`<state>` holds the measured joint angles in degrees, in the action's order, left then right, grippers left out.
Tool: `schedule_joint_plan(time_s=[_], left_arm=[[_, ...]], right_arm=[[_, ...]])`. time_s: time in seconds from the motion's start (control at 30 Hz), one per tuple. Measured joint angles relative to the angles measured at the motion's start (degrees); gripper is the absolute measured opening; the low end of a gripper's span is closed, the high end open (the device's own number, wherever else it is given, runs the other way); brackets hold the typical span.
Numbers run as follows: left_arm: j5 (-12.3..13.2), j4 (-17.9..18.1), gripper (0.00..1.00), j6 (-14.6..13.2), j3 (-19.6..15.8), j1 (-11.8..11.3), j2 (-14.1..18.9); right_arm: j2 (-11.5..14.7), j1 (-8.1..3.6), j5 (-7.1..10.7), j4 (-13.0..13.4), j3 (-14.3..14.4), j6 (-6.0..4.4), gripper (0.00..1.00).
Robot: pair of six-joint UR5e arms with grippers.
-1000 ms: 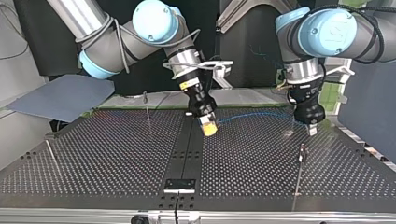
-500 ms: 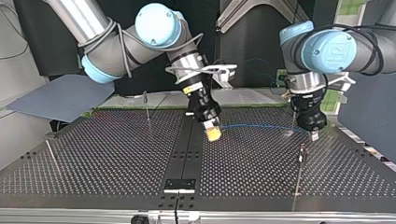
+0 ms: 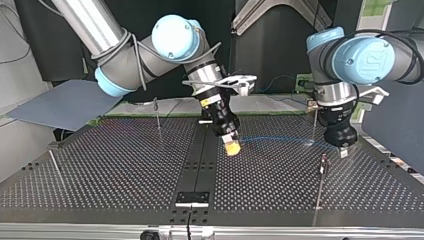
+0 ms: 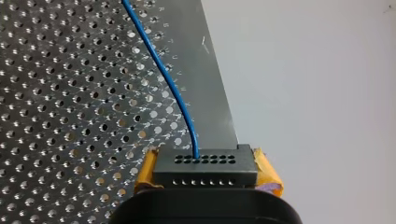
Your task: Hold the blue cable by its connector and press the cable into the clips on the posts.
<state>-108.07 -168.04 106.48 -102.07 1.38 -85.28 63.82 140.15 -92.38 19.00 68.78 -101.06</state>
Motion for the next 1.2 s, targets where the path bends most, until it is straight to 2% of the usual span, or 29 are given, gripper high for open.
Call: schedule_joint_plan(time_s=[0.23, 0.53, 0.97, 1.2], left_arm=[[0.5, 0.0, 0.0, 0.0, 0.3, -0.7, -0.4], [0.8, 0.2, 0.0, -0.2, 2.3, -1.5, -3.0], [2.2, 0.2, 0.0, -0.1, 3.8, -2.3, -3.3], [2.6, 0.5, 0.0, 0.1, 3.8, -2.9, -3.6]], right_arm=[[-0.1, -0.23, 0.0, -0.8, -1.0, -0.04, 0.0], [-0.9, -0.43, 0.06, -0.9, -1.6, -0.03, 0.0], [-1.1, -0.48, 0.13, -1.0, -2.3, -0.03, 0.0], [-1.2, -0.93, 0.24, -1.0, -2.3, -0.03, 0.0]])
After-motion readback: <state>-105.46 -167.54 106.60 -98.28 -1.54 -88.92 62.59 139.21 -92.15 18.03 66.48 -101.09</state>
